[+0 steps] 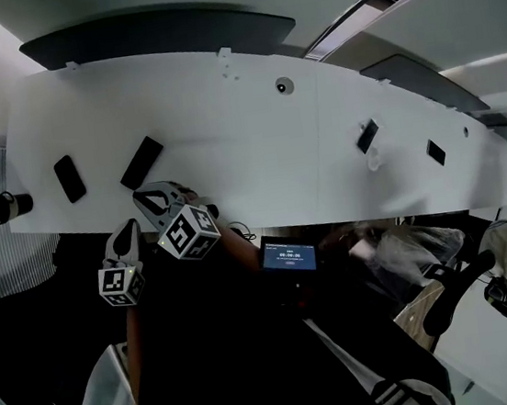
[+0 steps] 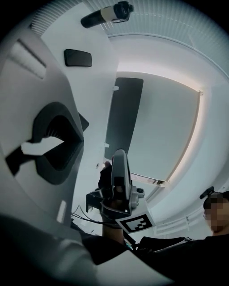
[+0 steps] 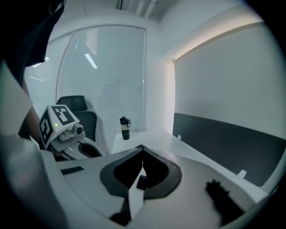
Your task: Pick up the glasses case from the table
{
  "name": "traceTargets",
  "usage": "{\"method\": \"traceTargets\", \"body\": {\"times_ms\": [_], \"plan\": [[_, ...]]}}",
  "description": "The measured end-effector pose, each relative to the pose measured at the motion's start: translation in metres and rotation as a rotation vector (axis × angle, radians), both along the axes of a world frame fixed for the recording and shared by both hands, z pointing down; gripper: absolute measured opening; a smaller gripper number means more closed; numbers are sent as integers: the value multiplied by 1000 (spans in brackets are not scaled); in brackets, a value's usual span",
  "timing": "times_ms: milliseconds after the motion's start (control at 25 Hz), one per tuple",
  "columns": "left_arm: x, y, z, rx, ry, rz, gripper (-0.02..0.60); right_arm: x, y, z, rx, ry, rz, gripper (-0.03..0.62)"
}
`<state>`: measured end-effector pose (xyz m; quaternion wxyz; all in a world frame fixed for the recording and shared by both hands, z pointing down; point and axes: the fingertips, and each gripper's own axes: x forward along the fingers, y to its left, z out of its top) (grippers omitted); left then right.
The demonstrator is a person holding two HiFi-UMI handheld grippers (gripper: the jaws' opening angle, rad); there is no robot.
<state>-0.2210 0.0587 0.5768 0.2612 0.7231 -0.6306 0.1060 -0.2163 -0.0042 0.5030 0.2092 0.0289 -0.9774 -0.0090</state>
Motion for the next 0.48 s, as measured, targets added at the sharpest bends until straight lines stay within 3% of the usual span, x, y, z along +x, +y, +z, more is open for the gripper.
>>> {"method": "traceTargets", "body": {"times_ms": [200, 480], "plan": [[-14, -30, 14, -82, -23, 8, 6, 4, -27, 16, -27, 27, 35, 6], [-38, -81, 57, -293, -140, 164, 9, 4, -73, 22, -21, 62, 111, 7]]}}
